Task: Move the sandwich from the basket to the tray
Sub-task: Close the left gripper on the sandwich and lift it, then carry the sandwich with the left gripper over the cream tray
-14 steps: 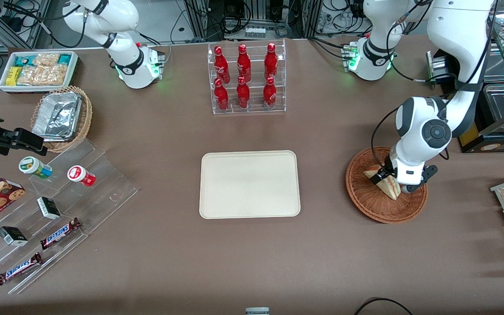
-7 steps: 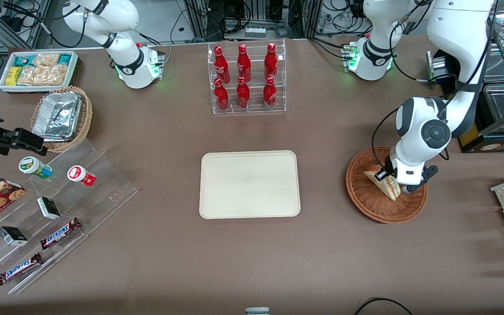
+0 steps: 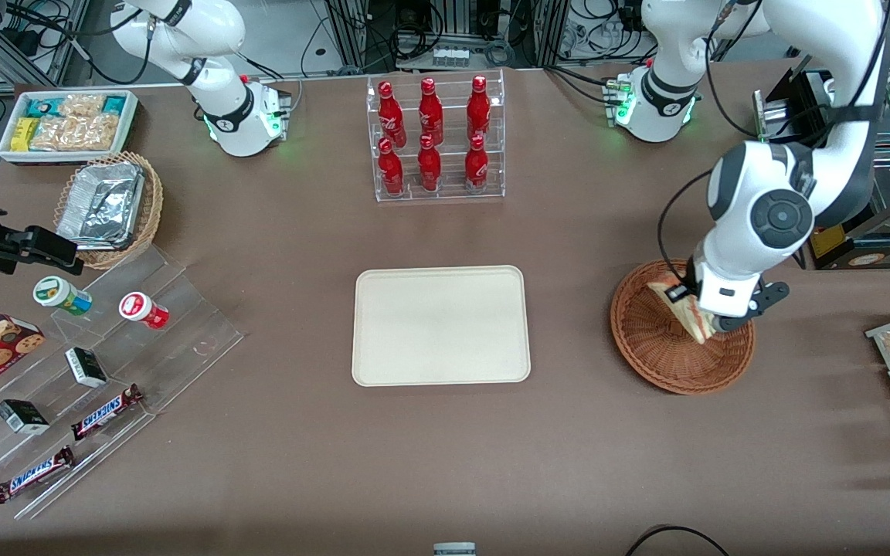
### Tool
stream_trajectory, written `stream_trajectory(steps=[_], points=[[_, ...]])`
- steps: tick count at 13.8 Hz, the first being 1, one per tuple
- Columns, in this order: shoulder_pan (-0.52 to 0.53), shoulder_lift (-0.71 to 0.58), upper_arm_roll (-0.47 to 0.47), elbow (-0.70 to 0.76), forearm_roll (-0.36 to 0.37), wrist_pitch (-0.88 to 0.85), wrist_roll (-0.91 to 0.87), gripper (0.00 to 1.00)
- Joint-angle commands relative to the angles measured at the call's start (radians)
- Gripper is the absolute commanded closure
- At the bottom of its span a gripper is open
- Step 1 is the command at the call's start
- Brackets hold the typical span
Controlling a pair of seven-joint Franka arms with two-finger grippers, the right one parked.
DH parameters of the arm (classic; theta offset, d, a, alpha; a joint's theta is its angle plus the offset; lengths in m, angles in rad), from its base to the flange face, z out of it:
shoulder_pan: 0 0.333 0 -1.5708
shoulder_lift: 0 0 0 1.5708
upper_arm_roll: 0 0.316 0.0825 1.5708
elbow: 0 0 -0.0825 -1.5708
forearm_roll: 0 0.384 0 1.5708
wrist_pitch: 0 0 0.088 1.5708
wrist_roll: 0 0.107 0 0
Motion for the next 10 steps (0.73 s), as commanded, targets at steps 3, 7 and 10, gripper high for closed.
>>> stream_trajectory(steps=[3, 7, 10], points=[[-0.193, 0.121, -0.014, 0.255, 0.002, -0.133, -0.01, 1.0], [-0.328, 0.286, -0.016, 0.445, -0.006, -0.108, -0.05, 1.0], [-0.435, 0.47, -0.014, 0.661, -0.02, -0.082, -0.092, 1.0]])
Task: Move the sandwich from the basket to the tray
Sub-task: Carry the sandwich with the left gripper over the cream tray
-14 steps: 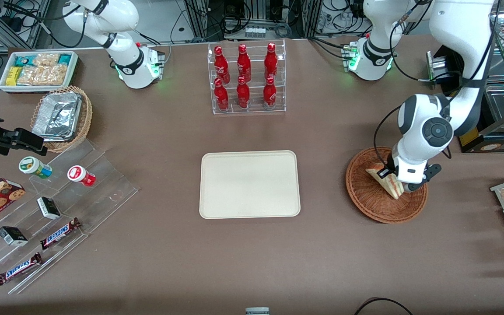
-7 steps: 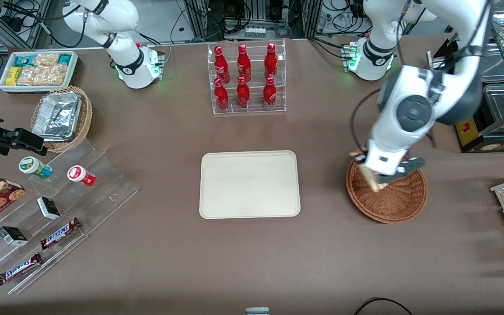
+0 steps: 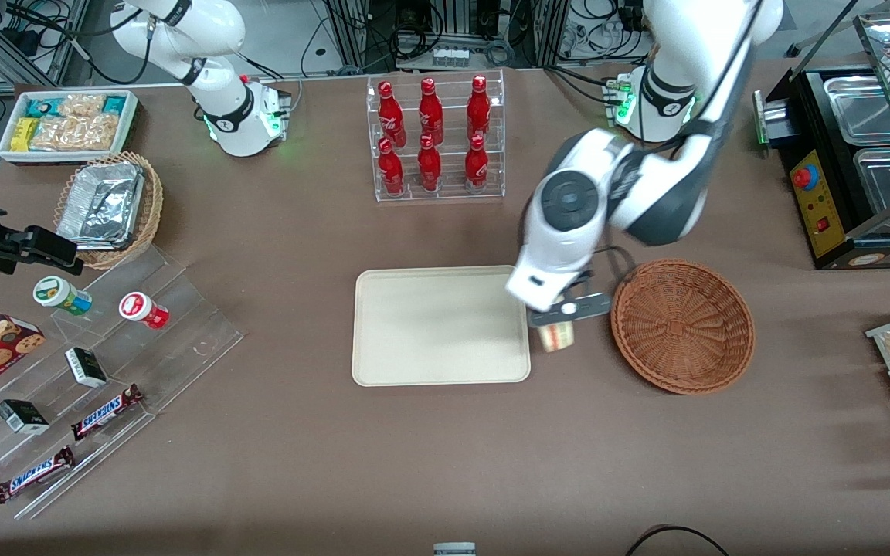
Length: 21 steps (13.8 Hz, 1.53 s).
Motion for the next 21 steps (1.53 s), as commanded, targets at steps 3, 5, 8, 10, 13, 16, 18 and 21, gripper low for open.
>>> stream_trajectory(steps=[3, 5, 8, 10, 13, 16, 18, 21], points=[[-0.152, 0.235, 0.015, 0.255, 0.0, 0.092, -0.038, 1.0], [-0.183, 0.265, 0.015, 0.256, 0.003, 0.145, -0.042, 1.0], [-0.205, 0.295, 0.015, 0.255, 0.002, 0.183, -0.034, 1.0], [-0.223, 0.325, 0.015, 0.255, 0.005, 0.196, -0.032, 1.0], [-0.234, 0.344, 0.016, 0.229, 0.039, 0.196, -0.037, 1.0], [-0.234, 0.365, 0.016, 0.23, 0.039, 0.199, -0.035, 1.0], [-0.234, 0.376, 0.016, 0.23, 0.039, 0.2, -0.028, 0.36], [-0.232, 0.37, 0.016, 0.233, 0.037, 0.205, -0.026, 0.01]])
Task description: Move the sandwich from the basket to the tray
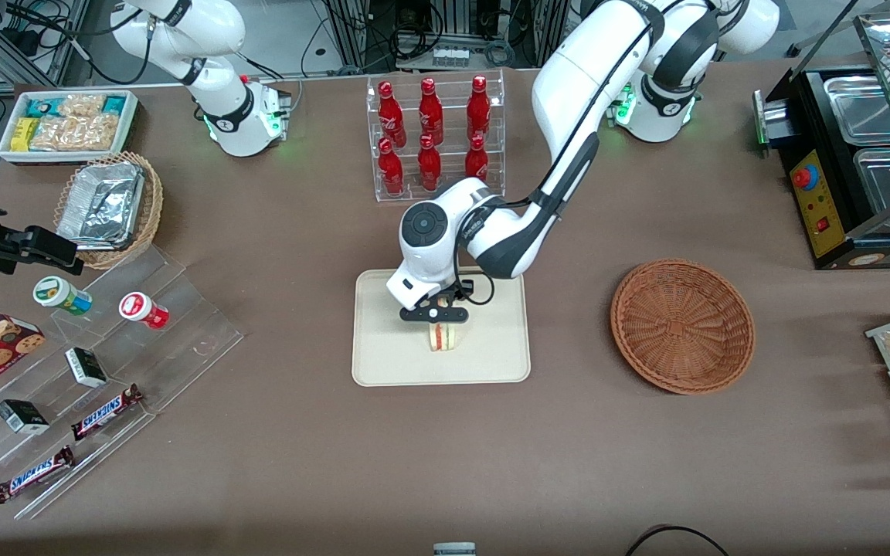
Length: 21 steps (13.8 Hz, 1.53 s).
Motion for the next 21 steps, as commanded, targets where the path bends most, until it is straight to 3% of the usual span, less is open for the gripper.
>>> stream_trajectory(steps=[1, 3, 7, 13, 21], points=[[-0.01, -0.008, 0.014, 0.015, 0.014, 0.002, -0.003, 0.01], [-0.007, -0.054, 0.019, 0.012, 0.019, -0.036, -0.013, 0.01], [0.037, -0.217, 0.019, 0.004, 0.005, -0.29, -0.017, 0.01], [0.225, -0.494, 0.017, -0.072, -0.064, -0.502, -0.028, 0.01], [0.578, -0.872, 0.019, -0.367, -0.117, -0.59, 0.424, 0.01]])
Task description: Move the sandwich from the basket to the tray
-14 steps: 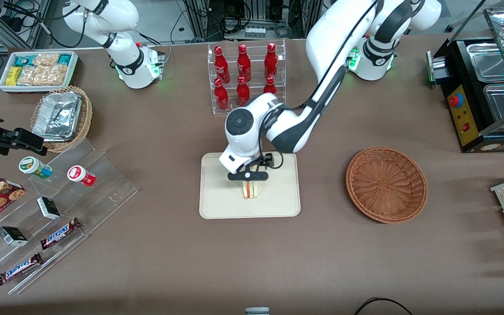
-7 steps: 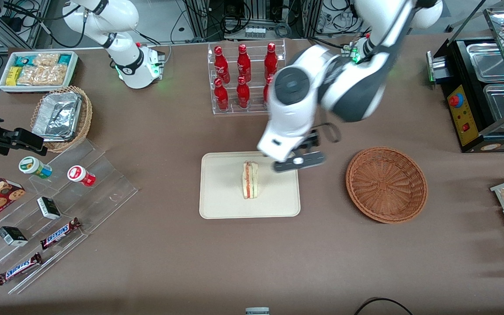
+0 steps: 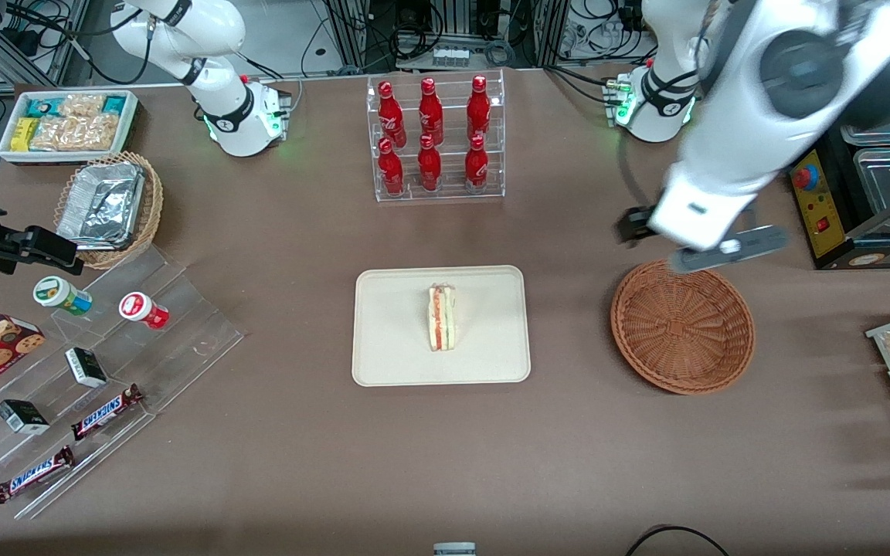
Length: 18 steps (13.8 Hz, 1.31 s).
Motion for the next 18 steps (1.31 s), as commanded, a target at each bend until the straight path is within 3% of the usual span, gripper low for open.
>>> stream_trajectory(steps=[1, 9, 13, 16, 18], points=[[0.121, -0.112, -0.011, -0.111, -0.039, -0.003, 0.164, 0.01], [0.293, -0.19, 0.004, -0.111, -0.039, -0.05, 0.432, 0.01], [0.288, -0.187, 0.009, -0.091, -0.037, -0.063, 0.43, 0.01], [0.193, -0.182, 0.126, -0.077, -0.034, -0.088, 0.452, 0.01], [0.184, -0.178, 0.138, -0.071, -0.034, -0.088, 0.452, 0.01]])
